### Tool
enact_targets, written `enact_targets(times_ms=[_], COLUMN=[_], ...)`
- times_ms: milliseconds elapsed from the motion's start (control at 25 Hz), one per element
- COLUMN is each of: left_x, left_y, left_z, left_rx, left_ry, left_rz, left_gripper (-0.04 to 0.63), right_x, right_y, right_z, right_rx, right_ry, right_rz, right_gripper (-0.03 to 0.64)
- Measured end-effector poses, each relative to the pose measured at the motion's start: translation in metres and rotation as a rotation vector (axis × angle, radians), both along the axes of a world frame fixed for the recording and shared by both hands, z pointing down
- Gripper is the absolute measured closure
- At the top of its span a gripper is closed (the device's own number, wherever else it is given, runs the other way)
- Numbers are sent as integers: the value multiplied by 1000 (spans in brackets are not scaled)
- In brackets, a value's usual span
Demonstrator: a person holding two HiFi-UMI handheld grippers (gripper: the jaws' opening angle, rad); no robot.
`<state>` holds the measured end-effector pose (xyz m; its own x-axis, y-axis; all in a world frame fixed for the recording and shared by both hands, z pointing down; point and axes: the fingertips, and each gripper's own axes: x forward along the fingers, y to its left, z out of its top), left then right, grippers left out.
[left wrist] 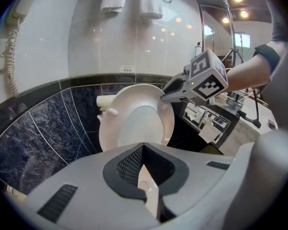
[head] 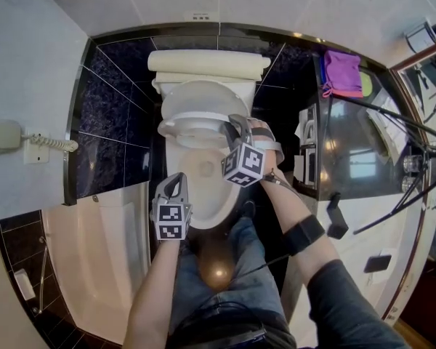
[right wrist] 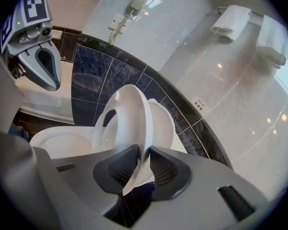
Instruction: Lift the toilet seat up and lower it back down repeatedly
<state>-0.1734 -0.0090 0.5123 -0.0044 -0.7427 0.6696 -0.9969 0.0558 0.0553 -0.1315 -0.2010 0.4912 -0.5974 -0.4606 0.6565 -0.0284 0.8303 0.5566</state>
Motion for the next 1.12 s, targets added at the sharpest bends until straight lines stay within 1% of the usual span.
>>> enact_targets(times_ms=[360, 600, 720, 760, 880, 1120], left_x=[4, 19, 19, 19, 29, 38], left_y=[39, 52, 60, 62, 65, 98], left_z=[25, 40, 54, 57, 56, 84], left_rx=[-26, -30, -23, -22, -15, -27], left_ry=[33, 66, 46, 40, 61, 68], left_rz=[25, 55, 62, 66, 84, 69], left_gripper=[597, 597, 597, 597, 597, 597], right_x=[28, 49, 59, 63, 74, 92], right_y=[75, 133, 161, 170, 198, 240], right_z=[5, 22, 33, 38, 54, 82], right_rx=[63, 71, 77, 78, 82, 78], right_ry=[18, 47, 59, 65, 94, 155], right_rz=[-10, -21, -27, -31, -44, -45], right_gripper=[520, 526, 529, 529, 528, 518])
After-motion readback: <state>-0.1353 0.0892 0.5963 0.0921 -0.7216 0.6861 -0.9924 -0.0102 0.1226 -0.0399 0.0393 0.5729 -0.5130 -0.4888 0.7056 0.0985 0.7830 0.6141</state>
